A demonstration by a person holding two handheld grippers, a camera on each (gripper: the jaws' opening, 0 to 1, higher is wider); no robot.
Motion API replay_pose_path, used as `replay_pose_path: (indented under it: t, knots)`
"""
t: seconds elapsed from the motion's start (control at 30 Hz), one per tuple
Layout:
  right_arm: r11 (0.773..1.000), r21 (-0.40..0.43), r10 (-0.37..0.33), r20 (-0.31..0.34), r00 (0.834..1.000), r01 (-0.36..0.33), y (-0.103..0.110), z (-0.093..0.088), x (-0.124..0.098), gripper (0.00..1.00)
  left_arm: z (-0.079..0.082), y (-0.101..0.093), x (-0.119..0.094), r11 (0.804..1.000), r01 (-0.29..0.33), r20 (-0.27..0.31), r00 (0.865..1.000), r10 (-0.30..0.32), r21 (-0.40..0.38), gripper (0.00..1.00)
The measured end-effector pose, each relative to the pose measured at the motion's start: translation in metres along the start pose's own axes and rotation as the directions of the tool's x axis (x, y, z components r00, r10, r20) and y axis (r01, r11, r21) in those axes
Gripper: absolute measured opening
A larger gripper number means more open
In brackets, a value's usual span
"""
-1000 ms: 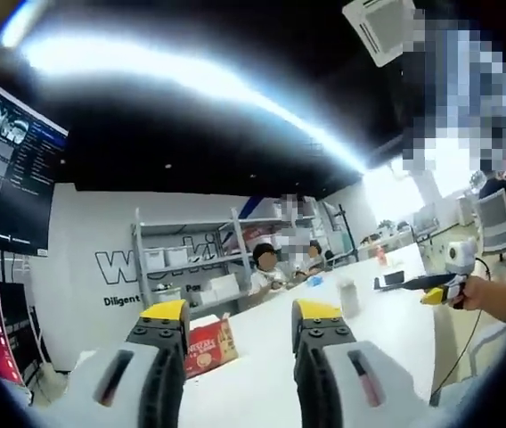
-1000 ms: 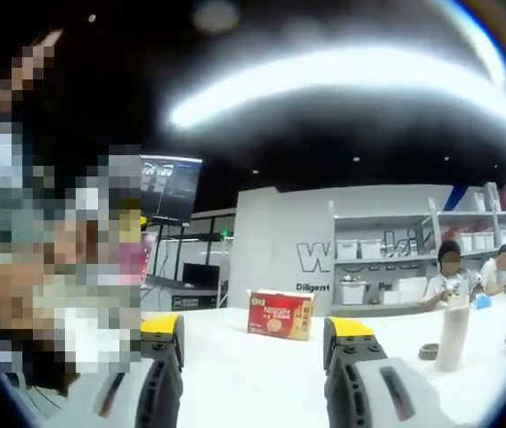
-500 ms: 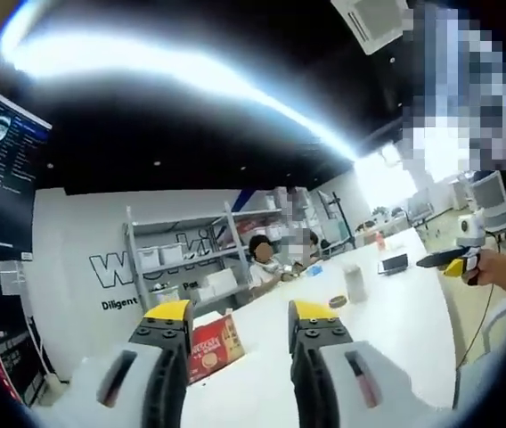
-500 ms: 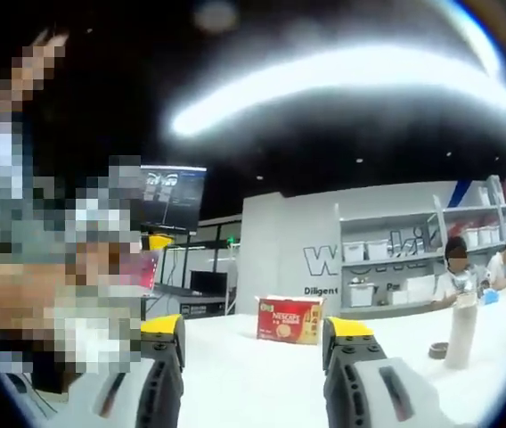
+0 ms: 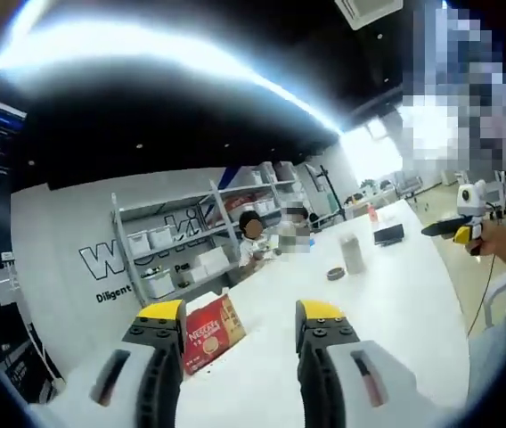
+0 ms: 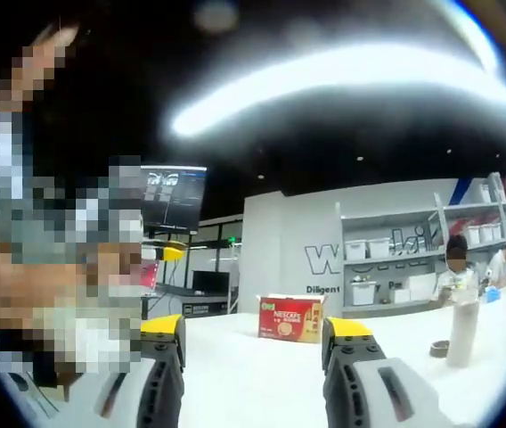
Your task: Tear open the coffee pouch, take out the coffee, and pour the coffee from the pouch into the cup
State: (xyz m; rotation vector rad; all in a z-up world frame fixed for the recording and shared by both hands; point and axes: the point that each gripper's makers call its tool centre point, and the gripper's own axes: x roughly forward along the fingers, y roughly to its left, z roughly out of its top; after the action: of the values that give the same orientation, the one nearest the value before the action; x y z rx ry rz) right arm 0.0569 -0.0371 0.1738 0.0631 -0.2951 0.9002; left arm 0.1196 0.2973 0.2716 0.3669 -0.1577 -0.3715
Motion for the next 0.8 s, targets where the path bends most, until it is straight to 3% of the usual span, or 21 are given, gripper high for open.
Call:
replay_pose_path:
  t: [0.3, 0.43, 0.6, 0.8]
  knots:
    - [1.000, 0.006, 0.016, 0.004, 1.000, -0.016, 0.005, 0.001, 0.001, 0.62, -0.022, 0.021, 0.019, 0.997, 0.019, -0.094, 0.996, -0.012, 0.077, 0.50]
    - [1.000, 0.004, 0.019, -0.007, 1.000, -0.019, 0.004, -0.002, 0.000, 0.62, -0.029, 0.031, 0.030, 0.996, 0.025, -0.108, 0.994, -0.016, 0.083, 0.49]
    - [1.000, 0.009, 0.007, -0.015, 1.000, -0.007, -0.001, -0.007, -0.003, 0.62, -0.046, 0.034, 0.047, 0.992, 0.045, -0.159, 0.987, -0.026, 0.115, 0.47]
    - [1.000, 0.011, 0.001, -0.022, 1.000, -0.001, -0.005, -0.009, -0.003, 0.61, -0.052, 0.037, 0.061, 0.987, 0.045, -0.179, 0.984, -0.017, 0.152, 0.45]
